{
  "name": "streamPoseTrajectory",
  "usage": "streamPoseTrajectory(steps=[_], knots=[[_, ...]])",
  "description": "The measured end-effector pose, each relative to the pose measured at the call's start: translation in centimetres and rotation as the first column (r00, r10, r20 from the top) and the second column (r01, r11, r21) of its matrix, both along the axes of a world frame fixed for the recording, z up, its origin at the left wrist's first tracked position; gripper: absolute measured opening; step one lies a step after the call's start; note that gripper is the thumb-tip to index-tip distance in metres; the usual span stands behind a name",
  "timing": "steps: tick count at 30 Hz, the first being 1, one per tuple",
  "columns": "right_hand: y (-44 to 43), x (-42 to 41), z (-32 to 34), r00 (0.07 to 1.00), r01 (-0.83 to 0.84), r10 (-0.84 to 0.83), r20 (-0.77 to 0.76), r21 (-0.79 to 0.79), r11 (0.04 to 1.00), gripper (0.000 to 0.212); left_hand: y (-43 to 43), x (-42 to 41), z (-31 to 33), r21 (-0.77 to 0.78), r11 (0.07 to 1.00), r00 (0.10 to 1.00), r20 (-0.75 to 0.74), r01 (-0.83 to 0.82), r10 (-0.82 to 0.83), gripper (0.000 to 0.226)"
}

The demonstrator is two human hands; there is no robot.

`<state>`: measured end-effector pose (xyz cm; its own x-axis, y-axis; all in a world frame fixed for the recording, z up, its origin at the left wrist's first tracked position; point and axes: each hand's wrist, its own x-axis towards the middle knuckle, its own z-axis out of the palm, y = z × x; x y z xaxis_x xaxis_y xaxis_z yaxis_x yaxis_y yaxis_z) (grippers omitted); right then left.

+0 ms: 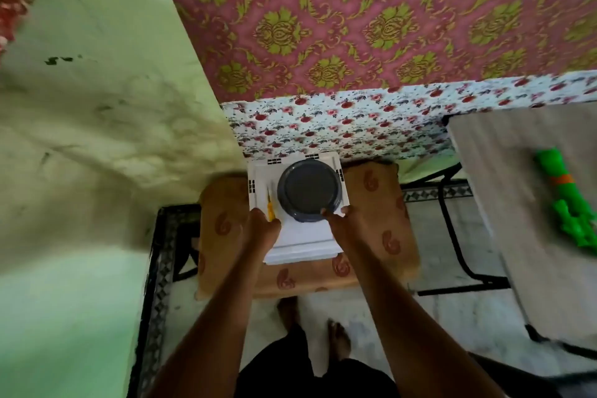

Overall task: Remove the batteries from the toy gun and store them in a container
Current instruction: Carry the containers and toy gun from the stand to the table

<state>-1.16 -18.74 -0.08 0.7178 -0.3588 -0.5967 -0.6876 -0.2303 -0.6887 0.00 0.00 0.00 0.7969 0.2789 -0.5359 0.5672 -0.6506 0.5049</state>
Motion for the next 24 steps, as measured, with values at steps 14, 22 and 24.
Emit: streamPoseTrajectory(steps=[14, 22, 24], knots=[[0.3, 3.0, -3.5, 0.970, 0.241, -0.205, -0.133, 0.384, 0.891, 0.029, 0.6, 3.3, -5.3, 0.075, 0.997, 0.999, 0.015, 0.034, -0.035, 0.020], [-1.0, 0.2, -0.2, 0.920, 0.370, -0.380, -0.097, 0.534, 0.760, 0.042, 0.3, 3.2, -1.7, -0.215, 0.977, 1.000, -0.006, -0.015, 0.014, 0.021], [-2.2, -1.4, 1.0, 0.898, 0.406, -0.435, -0.072, 0.517, 0.754, 0.044, -0.2, 2.9, -0.6, -0.280, 0.960, 1.000, 0.011, 0.000, 0.003, 0.021]])
